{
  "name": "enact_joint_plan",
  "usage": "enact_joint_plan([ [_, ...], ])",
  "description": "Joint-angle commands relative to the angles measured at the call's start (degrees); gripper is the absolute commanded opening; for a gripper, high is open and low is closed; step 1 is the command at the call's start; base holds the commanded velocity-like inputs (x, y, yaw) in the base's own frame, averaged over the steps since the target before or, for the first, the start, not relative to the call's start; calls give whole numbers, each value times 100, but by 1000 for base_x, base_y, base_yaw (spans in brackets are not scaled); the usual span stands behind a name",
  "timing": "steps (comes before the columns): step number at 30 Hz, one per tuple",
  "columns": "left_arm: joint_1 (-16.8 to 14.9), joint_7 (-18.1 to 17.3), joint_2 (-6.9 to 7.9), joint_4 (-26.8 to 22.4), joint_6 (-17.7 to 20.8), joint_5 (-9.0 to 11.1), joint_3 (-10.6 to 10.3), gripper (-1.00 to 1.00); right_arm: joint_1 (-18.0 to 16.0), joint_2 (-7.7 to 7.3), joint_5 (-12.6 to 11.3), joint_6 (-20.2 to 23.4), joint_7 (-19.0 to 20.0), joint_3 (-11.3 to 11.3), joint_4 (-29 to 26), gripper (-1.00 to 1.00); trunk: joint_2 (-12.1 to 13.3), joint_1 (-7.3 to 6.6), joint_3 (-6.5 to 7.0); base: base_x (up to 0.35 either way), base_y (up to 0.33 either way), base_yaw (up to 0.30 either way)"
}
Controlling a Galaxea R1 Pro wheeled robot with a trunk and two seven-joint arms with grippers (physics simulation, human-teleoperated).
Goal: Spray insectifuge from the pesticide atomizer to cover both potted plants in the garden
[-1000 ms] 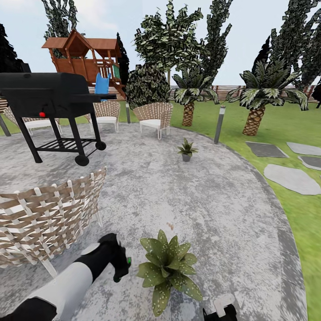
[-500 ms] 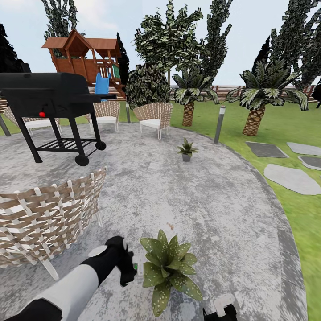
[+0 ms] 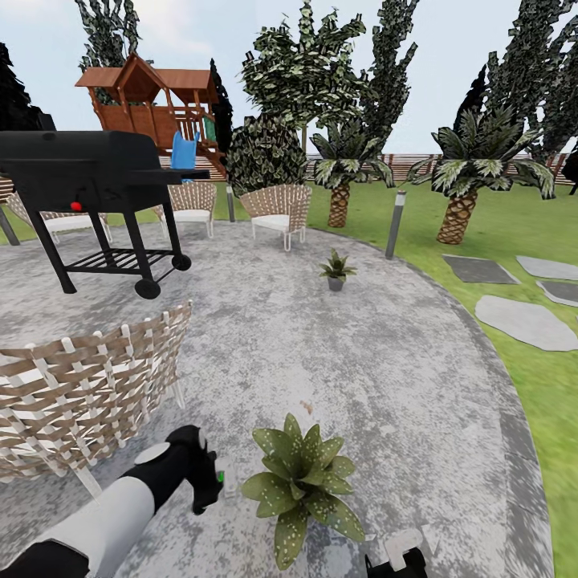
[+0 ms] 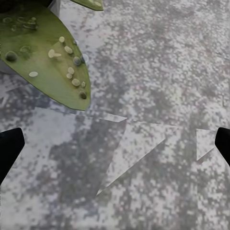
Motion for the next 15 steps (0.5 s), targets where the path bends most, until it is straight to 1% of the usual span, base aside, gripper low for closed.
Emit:
enact_joint_plan([
  [1,-2,57,-29,-19,61,13,36,-100,-4,-1,57,-16,-29,-46,5,100,-2,-1,-5,0,0,0],
  [3,-2,202,-38,0,50,24,71,-100,-4,-3,53,-16,-27,-46,0,100,-2,-1,-5,0,0,0],
  [4,-2,249,-33,15,43,56,115,-100,-4,-3,53,-14,-28,-46,-1,100,-2,-1,-5,0,0,0],
  [5,1,284,-9,38,33,134,185,-100,-4,-3,52,-15,-27,-47,-2,100,-2,-1,-5,0,0,0],
  [6,39,377,29,57,20,286,326,-100,-4,-4,52,-16,-28,-49,-2,100,-2,-1,-5,0,0,0],
  [7,132,576,78,65,8,412,477,-100,-4,-4,52,-16,-32,-52,-4,100,-2,-1,-5,0,0,0],
  [9,246,943,121,69,6,497,642,-100,-4,-4,46,-16,-34,-54,-9,100,-2,-1,-5,0,0,0],
  [11,300,1125,127,33,44,524,742,-100,-4,-4,44,-16,-35,-54,-11,100,-2,-1,-5,0,0,0],
  [14,314,1184,131,-1,46,528,1599,-100,-4,-4,40,-16,-35,-54,-11,100,-2,-1,-5,0,0,0],
  [15,312,1188,124,-29,27,524,2089,-100,-4,-8,40,-19,-35,-61,-16,100,-2,-1,-5,-113,-89,0],
])
